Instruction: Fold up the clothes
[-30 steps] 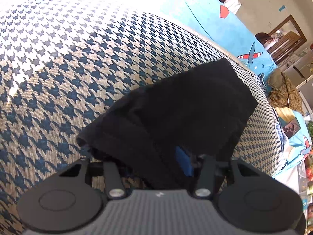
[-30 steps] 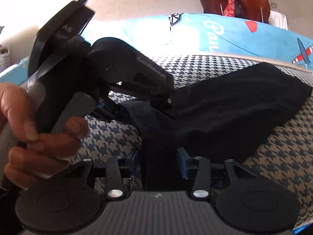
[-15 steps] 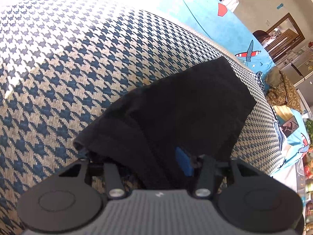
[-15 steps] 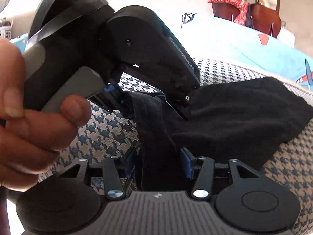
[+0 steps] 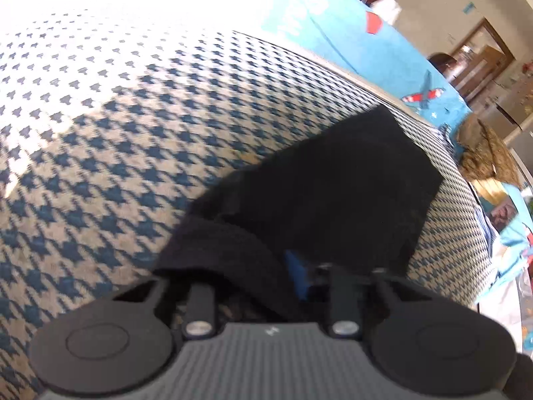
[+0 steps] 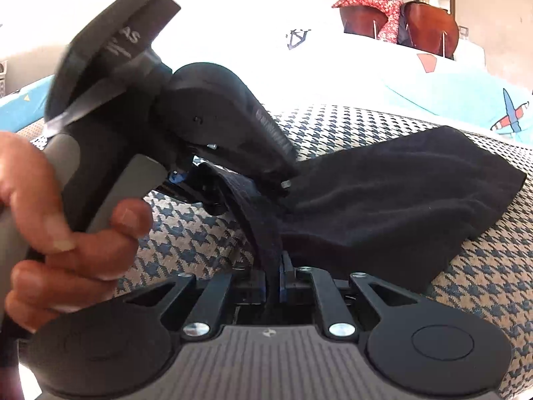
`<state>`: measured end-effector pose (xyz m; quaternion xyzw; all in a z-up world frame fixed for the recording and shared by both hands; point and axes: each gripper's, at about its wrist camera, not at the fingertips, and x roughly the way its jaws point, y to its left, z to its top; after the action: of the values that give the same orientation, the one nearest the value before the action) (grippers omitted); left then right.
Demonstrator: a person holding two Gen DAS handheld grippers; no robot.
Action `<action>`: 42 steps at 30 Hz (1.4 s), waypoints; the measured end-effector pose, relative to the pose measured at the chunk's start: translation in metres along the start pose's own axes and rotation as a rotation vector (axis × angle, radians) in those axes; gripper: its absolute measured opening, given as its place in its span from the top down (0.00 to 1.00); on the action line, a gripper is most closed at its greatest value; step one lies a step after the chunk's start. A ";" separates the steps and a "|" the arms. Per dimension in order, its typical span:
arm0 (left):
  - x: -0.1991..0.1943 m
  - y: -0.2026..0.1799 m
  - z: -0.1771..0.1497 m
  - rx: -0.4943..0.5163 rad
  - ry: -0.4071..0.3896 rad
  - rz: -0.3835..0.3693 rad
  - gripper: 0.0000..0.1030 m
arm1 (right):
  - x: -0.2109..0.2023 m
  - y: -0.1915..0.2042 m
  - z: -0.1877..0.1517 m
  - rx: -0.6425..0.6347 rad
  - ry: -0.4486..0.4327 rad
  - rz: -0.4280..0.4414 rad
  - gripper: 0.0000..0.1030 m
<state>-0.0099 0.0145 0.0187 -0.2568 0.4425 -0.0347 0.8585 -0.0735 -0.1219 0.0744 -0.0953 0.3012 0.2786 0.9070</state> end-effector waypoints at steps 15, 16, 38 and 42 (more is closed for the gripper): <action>-0.027 0.005 0.005 0.101 -0.087 0.126 0.89 | 0.002 0.000 0.027 0.076 -0.007 0.118 0.91; -0.029 0.008 0.007 0.098 -0.088 0.130 0.89 | 0.002 0.002 0.028 0.079 -0.007 0.130 0.91; -0.067 0.071 0.057 0.075 -0.113 0.264 0.85 | 0.037 0.036 0.069 0.212 0.023 0.431 0.91; -0.066 0.086 0.068 0.034 -0.117 0.319 0.84 | 0.057 0.039 0.076 0.229 0.064 0.488 0.91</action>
<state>-0.0109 0.1357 0.0595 -0.1703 0.4261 0.1094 0.8817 -0.0201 -0.0382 0.1014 0.0748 0.3732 0.4497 0.8080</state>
